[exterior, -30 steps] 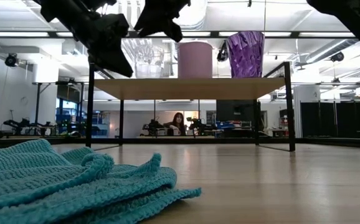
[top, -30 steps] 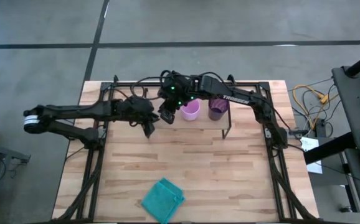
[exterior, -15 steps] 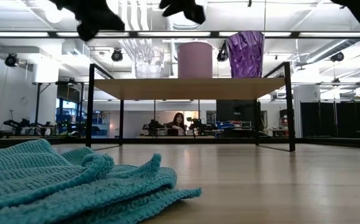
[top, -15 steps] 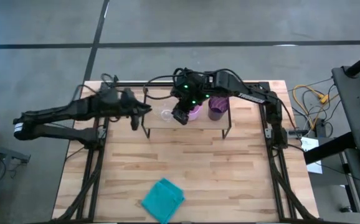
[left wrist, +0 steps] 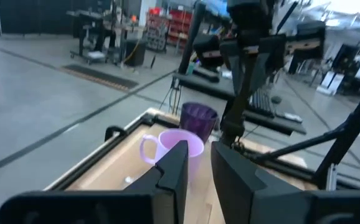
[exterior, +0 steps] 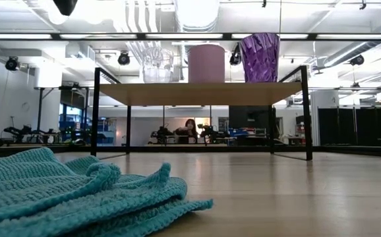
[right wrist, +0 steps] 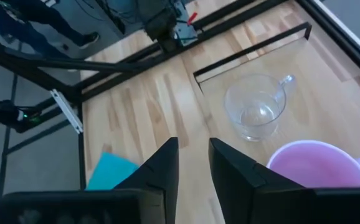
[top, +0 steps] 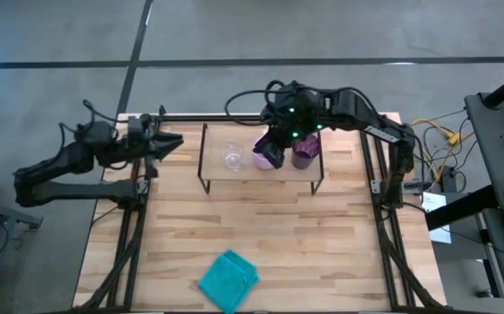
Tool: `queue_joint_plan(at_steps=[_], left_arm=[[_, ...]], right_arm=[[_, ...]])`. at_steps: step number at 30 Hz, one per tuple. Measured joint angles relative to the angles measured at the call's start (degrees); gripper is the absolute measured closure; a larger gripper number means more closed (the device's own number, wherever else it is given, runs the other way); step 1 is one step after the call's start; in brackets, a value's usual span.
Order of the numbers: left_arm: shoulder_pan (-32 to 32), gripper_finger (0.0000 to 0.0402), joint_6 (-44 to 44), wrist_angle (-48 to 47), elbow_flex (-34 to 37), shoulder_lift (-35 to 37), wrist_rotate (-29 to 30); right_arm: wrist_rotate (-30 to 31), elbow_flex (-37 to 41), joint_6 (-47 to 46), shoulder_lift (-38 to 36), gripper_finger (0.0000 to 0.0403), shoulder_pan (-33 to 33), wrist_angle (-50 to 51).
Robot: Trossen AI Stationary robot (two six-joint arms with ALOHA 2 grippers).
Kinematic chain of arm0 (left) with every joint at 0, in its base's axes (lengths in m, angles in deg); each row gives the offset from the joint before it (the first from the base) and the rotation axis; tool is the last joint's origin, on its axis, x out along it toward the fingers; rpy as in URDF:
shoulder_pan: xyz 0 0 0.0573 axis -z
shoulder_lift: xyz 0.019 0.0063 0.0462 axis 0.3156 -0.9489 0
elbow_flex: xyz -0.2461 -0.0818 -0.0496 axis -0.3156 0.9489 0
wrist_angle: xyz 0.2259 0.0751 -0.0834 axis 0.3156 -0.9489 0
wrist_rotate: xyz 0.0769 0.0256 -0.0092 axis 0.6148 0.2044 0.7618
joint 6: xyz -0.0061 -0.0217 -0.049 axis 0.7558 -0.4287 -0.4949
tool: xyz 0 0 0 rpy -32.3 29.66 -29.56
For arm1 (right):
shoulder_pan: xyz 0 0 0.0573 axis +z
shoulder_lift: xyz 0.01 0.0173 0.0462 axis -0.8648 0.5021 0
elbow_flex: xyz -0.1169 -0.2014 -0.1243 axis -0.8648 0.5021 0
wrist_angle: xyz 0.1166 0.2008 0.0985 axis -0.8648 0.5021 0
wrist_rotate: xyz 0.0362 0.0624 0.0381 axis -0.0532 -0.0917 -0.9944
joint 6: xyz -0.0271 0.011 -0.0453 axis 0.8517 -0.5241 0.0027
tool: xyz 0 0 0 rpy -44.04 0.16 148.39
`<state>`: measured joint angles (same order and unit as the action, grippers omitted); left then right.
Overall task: Stack small to large cups/mugs on shelf
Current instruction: Return to Home Position
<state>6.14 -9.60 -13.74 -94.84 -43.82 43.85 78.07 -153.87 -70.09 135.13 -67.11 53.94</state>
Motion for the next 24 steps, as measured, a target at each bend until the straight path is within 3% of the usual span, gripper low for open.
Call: queue_joint_plan(at_steps=[14,24], left_arm=[[0.0,0.0345,0.0,-1.0,1.3,8.5,0.0],[0.0,0.0345,-5.6,-1.0,1.7,11.2,0.0]], right_arm=[[0.0,0.0,0.3,-3.0,0.0321,0.1,7.2],[0.0,0.1,0.3,-11.4,0.0326,0.3,7.4]])
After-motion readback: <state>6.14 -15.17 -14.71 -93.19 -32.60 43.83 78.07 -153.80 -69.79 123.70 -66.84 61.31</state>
